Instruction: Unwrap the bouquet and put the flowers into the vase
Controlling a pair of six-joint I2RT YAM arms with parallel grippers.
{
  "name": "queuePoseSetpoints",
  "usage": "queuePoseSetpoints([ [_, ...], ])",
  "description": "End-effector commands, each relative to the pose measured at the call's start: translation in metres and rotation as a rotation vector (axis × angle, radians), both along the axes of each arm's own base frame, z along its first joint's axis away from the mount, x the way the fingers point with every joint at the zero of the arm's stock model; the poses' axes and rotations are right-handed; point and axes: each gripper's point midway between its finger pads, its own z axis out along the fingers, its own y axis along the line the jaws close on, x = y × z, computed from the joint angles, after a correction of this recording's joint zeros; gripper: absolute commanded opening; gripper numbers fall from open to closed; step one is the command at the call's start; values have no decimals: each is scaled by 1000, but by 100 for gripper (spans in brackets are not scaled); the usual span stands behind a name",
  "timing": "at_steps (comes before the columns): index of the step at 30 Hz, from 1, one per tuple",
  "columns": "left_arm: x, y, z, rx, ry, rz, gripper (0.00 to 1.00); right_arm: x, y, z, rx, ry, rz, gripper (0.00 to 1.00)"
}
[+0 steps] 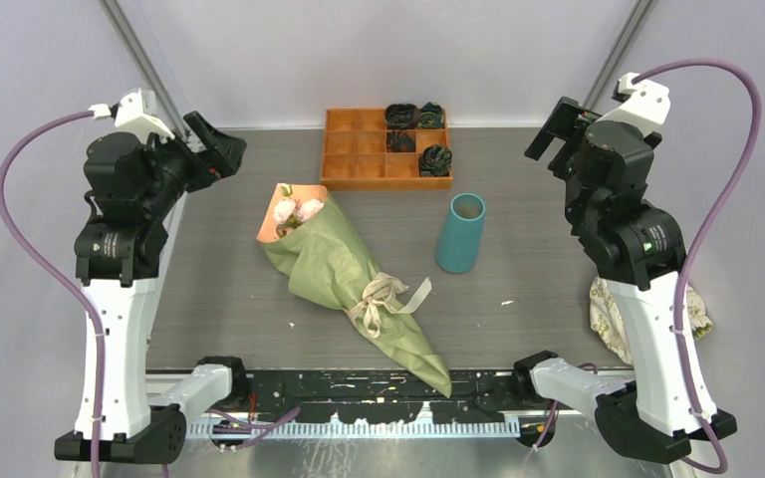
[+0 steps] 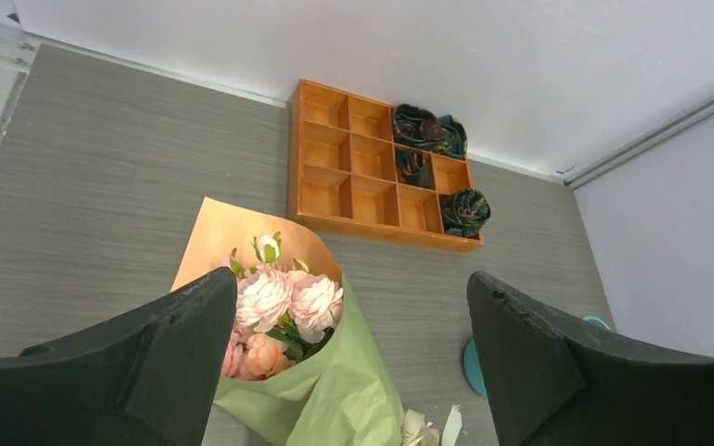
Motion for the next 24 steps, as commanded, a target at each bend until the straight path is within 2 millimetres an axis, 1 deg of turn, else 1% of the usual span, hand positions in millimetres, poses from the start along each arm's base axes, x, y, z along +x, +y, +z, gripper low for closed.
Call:
queuePoseSetpoints([
  [1, -10, -5, 11, -1, -50, -35, 93, 2, -1, 7, 15, -44, -15, 99],
  [4, -18, -6, 9, -7, -51, -44, 93, -4, 1, 11, 28, -76, 13, 99],
  [8, -30, -8, 3, -35, -58, -45, 94, -16, 13, 28, 92, -239, 117, 100],
  [9, -33, -7, 0, -40, -52, -38, 94, -18, 15, 30, 106, -247, 130, 99],
  [10, -38, -6, -2, -39, -51, -35, 94, -20, 19, 38, 123, -250, 152, 99],
  [11, -41, -7, -7, -37, -42, -41, 94, -16, 26, 36, 125, -222, 178, 99],
  [12, -45, -8, -11, -27, -43, -54, 94, -14, 34, 43, 143, -220, 218, 99],
  [14, -51, -10, -19, -27, -55, -67, 94, -4, 64, 46, 193, -197, 347, 99],
  [16, -56, -14, -27, -40, -77, -84, 94, 3, 100, 44, 242, -162, 492, 99],
  [18, -58, -17, -36, -62, -75, -96, 94, 5, 139, 34, 232, -112, 597, 99],
  [21, -58, -24, -57, -93, -12, -125, 90, -2, 194, 13, 110, -43, 664, 99],
  [22, -57, -27, -64, -102, 10, -140, 88, -8, 212, 4, 69, -20, 688, 99],
  [24, -54, -33, -79, -127, 55, -170, 82, -19, 247, -18, 1, 31, 732, 98],
])
